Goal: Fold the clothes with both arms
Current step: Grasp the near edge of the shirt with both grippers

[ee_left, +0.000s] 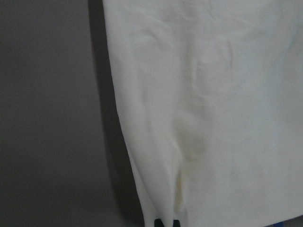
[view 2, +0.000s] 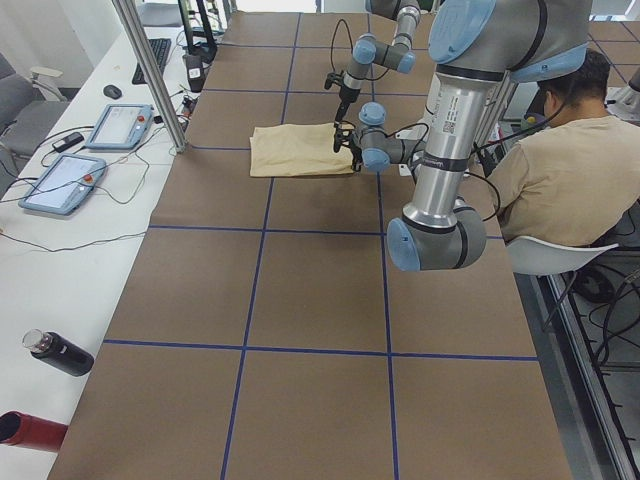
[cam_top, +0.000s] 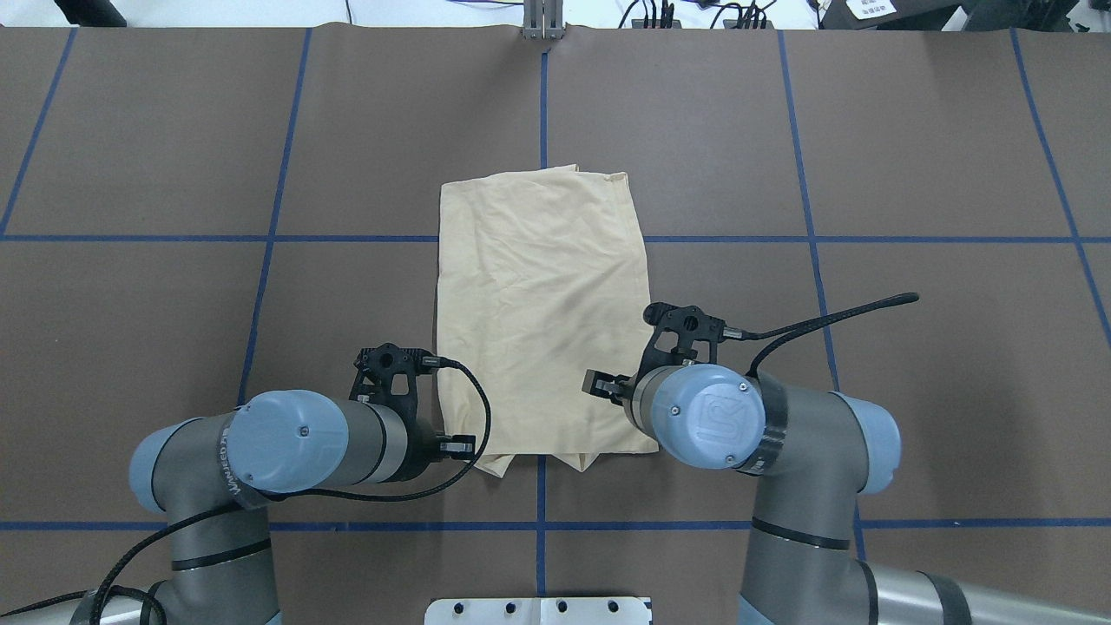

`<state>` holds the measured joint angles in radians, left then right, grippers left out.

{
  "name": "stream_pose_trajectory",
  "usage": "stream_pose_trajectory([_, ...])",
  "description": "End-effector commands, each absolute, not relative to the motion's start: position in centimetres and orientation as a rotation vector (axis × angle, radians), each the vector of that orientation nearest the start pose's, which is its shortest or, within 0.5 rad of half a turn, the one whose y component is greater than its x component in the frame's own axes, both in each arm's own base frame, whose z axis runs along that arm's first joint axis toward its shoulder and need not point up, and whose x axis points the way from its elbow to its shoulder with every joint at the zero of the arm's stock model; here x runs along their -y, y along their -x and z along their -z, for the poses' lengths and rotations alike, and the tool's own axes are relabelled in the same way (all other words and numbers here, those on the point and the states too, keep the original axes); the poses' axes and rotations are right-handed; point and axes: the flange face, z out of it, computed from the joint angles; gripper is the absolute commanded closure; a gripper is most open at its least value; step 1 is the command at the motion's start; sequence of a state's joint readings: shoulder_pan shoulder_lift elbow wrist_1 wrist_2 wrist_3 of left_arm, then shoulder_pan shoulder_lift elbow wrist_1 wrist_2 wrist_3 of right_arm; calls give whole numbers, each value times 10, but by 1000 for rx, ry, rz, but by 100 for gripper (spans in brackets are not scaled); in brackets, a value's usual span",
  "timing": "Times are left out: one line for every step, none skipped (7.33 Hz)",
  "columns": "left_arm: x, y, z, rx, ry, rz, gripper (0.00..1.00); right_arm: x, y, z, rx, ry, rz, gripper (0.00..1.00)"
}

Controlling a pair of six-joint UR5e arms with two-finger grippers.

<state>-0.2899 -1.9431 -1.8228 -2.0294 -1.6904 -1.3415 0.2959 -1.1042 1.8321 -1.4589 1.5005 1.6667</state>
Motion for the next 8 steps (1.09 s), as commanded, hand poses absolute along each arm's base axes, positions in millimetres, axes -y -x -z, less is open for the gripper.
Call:
stream_pose_trajectory([290,-547,-286,-1076,-175,-11,100,306,600,-262,803,-109,-525,17])
stream_pose_trajectory([290,-547,-287,-1074,-174,-10,100,301,604,-265,799,-92,-552,22])
stream_pose_trajectory([290,-546,-286,-1076,-175,-9,100,297,607,-268,790,-91,-546,22])
stream_pose_trajectory([290,-546,-287,-1074,-175,-9,100,296,608,-268,790,-94,-549,24])
stream_pose_trajectory([290,-546,-289,-1071,-174,-9,100,296,608,-266,793,-94,-549,45])
stream_pose_trajectory([290,-545,-287,-1074,-176,-8,100,296,610,-261,799,-94,-548,86])
stream_pose_trajectory([290,-545,-287,-1074,-176,-8,100,296,610,-260,801,-95,-550,100])
stream_pose_trajectory([290,-545,-288,-1072,-176,-8,100,296,610,-260,801,-95,-549,100])
